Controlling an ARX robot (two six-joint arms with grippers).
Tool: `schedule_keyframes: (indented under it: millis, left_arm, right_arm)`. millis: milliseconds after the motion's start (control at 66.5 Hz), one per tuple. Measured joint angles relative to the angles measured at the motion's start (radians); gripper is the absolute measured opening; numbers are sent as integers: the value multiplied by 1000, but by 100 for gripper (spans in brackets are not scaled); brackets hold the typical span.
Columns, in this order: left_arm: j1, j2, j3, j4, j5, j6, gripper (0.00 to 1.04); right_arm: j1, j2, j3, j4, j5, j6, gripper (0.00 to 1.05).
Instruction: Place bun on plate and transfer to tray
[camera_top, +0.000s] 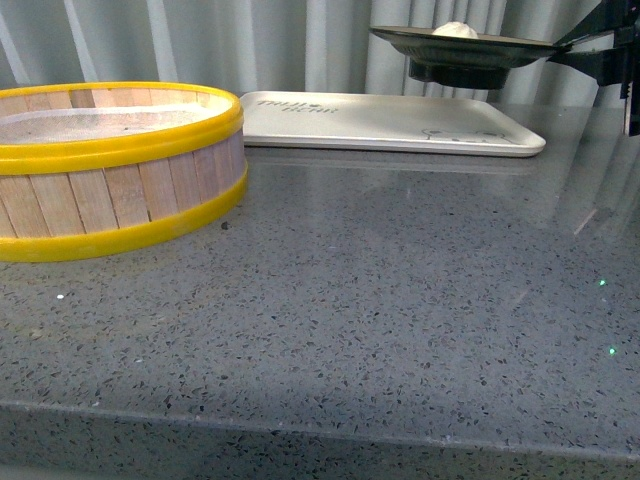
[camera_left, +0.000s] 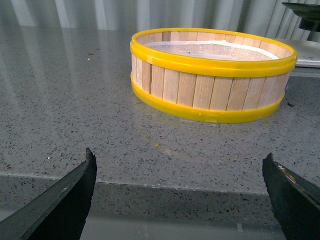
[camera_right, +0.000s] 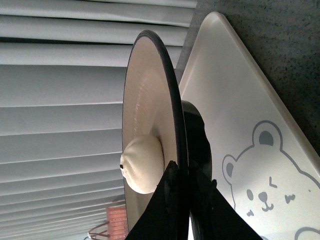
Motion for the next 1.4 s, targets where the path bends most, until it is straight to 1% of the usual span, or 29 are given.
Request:
schedule_keyframes:
  millis: [286, 572, 1053, 1399]
  left_arm:
    - [0, 0, 0, 0, 0, 0, 98]
    - [0, 0, 0, 0, 0, 0, 98]
    - [0, 0, 0, 0, 0, 0, 98]
    - [0, 0, 0, 0, 0, 0, 98]
  right_arm:
    - [47, 81, 111, -51, 4, -42, 3]
    - [41, 115, 142, -95, 4, -76, 3]
    - [36, 120, 142, -75, -10, -77, 3]
    - [41, 131, 103, -53, 7, -77, 3]
